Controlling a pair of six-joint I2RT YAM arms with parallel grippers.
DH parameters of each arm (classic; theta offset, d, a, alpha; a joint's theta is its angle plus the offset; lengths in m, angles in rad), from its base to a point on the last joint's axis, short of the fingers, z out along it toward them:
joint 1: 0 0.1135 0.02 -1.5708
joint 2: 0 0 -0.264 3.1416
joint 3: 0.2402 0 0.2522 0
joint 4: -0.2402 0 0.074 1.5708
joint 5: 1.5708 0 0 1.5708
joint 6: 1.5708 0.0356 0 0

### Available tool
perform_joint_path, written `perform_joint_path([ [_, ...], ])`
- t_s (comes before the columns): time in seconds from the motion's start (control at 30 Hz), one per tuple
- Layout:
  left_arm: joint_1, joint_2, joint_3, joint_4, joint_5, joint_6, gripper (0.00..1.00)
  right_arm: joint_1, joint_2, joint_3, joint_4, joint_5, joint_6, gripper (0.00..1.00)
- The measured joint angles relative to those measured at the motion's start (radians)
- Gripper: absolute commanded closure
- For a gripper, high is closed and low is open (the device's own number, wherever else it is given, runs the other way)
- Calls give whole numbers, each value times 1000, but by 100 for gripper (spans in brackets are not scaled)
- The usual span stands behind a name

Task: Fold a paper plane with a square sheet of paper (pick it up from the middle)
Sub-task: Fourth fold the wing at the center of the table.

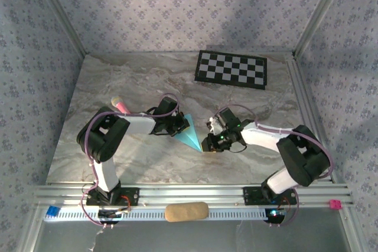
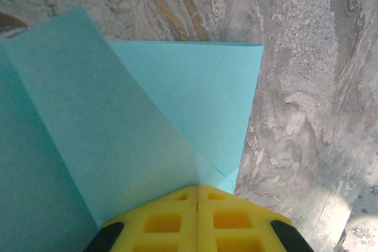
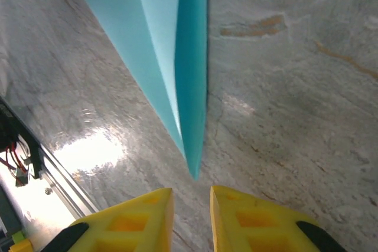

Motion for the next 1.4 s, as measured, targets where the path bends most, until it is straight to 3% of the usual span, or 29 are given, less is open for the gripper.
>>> perform_joint_path([
  [0.13, 0, 0, 0, 0, 0, 0, 92, 0, 7, 27, 19, -19, 24, 92],
  [0.27, -1, 0, 0, 0, -3, 0, 92, 8, 63, 85, 73, -44, 49, 96],
  [0.7, -5, 0, 0, 2, -11, 0, 92, 27, 247, 110, 206, -63, 82, 98],
  [0.97, -5, 0, 0, 1, -10, 0, 92, 21, 228, 10, 358, -95, 98, 98],
  [1.4, -9, 0, 0, 1, -7, -1, 92, 21, 121, -85, 304, -83, 80, 98],
])
